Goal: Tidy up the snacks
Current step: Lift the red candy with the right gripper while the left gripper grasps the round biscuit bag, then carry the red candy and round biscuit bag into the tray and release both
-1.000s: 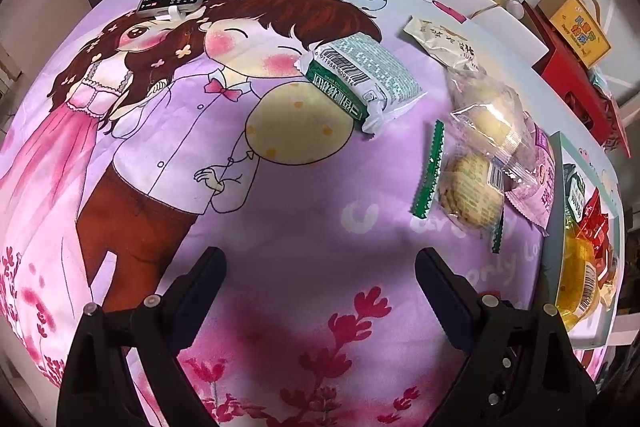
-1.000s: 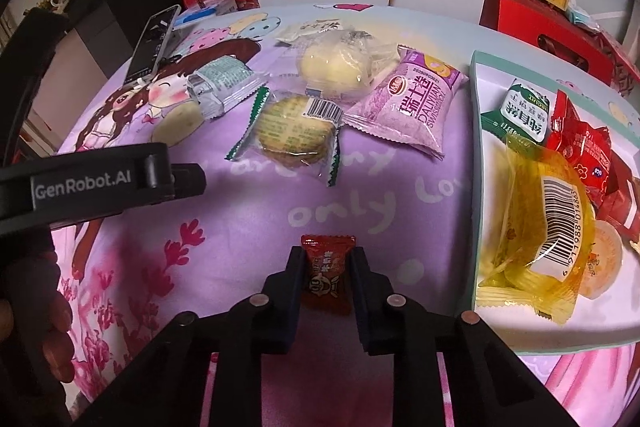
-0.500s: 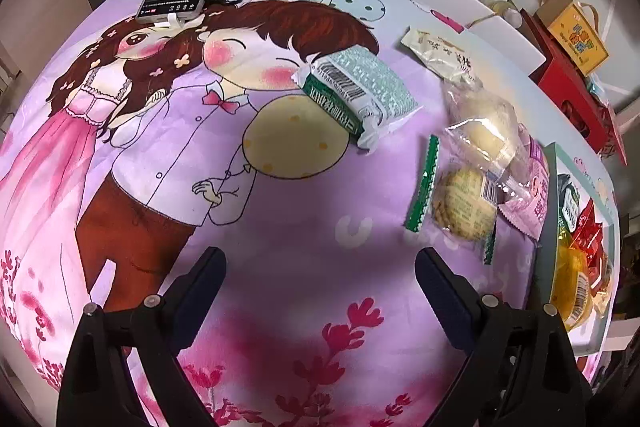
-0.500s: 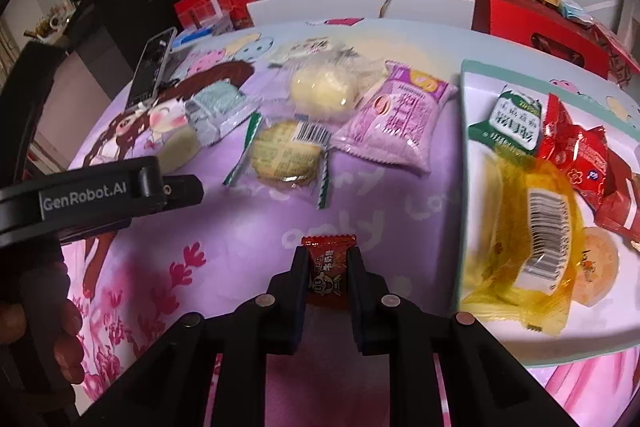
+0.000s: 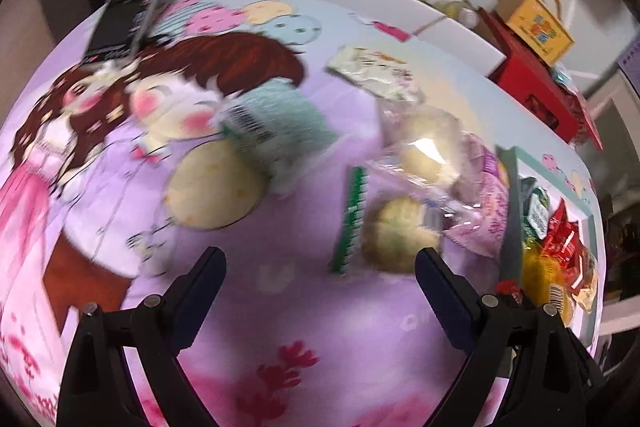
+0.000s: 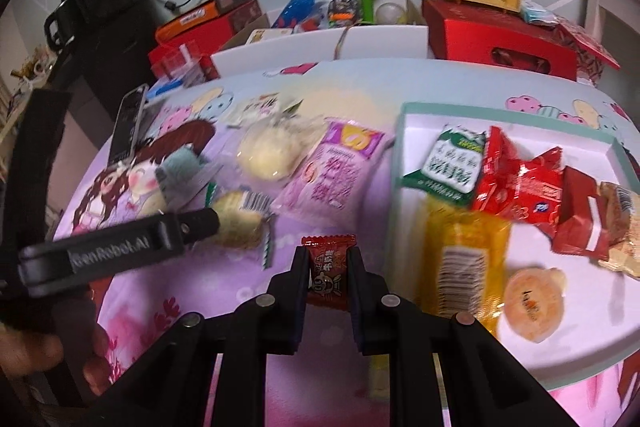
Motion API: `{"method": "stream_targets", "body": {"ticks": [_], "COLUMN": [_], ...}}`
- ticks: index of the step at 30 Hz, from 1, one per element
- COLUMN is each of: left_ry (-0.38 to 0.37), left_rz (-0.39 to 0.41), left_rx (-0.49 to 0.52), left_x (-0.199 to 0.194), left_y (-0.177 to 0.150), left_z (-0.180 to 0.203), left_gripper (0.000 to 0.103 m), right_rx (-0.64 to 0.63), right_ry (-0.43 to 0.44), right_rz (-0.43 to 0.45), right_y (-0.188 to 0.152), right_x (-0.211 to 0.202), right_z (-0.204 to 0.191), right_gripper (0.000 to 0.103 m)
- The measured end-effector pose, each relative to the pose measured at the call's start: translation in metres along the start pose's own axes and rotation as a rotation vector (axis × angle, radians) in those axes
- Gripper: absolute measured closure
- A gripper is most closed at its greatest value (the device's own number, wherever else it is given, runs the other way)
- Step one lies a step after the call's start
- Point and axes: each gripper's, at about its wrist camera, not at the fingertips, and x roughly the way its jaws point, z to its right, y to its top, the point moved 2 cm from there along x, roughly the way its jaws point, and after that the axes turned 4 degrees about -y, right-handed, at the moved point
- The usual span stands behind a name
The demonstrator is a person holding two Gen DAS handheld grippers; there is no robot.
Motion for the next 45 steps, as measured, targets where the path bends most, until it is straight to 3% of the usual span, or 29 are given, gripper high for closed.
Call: {"method": "stream_targets", "body": {"ticks": [8,16,22,26,34,45], "left_ry": [-0.012,0.023,0.079,0.066,0.076,0.058], "left_rz": [0.007,-0.025,-0.019,-0.021,-0.011,0.082], "left_rx": [0.129,0.205,0.243,0.228,0.226,0.233], "left_x": [0.017,0.039,0.041,0.035,0.016,-0.027], "left_y": [0.008,0.006,0.006,0.006,0.007,0.009], "left_z": [0.034,0.052,0.055,0.050,0.048,0.057], "left_gripper": [0.007,0.010,0.030,0.042,0.045,0.045], "right_rx": [0.062,0.091,0.105,0.115,0.138,0.192], "right_ry": [-0.015,-0.018,-0.016,-0.016,-0.013,-0.031], "right_rz": [0.029,0.040,0.046,0.053,0.065,0.104], "right_y": [0.009,0.012,0.013,0.014,0.016,0.019], "right_x": [-0.008,-0.012,-0.014,-0.017,-0.021,-0.038], "right_z": [0.024,0.034,0.038,0.041,0.049,0.070], "right_gripper": [0.083,0.083,0.083,0.083,0.083,0.083]}}
